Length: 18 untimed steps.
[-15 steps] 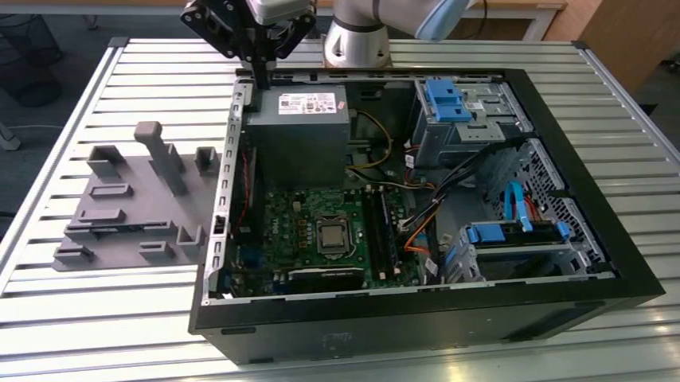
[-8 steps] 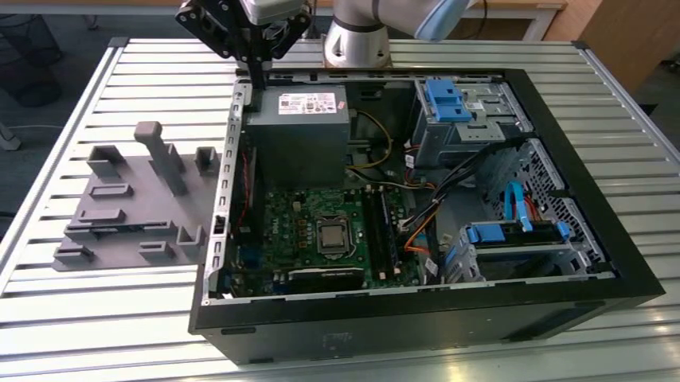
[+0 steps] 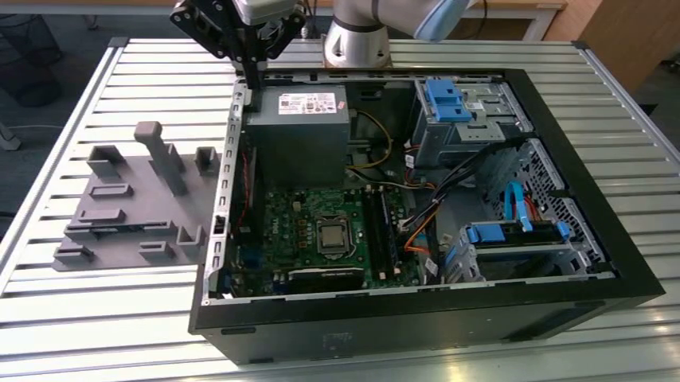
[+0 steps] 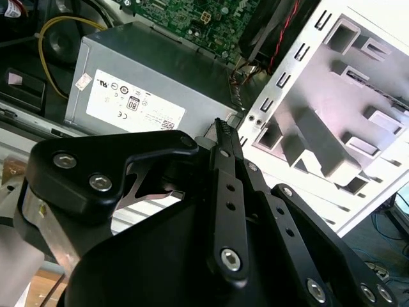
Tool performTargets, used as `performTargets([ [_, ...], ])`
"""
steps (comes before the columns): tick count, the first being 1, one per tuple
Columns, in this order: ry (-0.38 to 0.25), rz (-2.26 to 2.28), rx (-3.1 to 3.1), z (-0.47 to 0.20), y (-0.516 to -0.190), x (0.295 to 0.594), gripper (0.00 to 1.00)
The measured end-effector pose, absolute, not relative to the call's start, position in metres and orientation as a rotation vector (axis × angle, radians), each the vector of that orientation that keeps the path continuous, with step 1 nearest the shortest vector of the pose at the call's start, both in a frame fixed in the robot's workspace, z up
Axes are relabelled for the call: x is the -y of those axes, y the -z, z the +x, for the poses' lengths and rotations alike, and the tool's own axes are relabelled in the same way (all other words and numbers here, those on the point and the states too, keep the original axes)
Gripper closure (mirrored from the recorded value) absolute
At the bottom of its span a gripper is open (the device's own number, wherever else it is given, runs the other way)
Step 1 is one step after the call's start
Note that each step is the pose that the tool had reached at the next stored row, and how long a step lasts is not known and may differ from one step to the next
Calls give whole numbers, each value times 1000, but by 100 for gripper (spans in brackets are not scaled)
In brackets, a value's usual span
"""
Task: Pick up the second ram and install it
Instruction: 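Reach for the second ram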
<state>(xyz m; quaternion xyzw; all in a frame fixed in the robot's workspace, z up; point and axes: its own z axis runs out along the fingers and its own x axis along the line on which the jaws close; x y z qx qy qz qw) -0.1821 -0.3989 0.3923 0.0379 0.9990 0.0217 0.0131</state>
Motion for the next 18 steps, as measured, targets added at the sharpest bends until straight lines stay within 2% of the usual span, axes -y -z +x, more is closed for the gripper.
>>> performTargets([
  [18,-68,118,-3112,-195,-392,399,89],
])
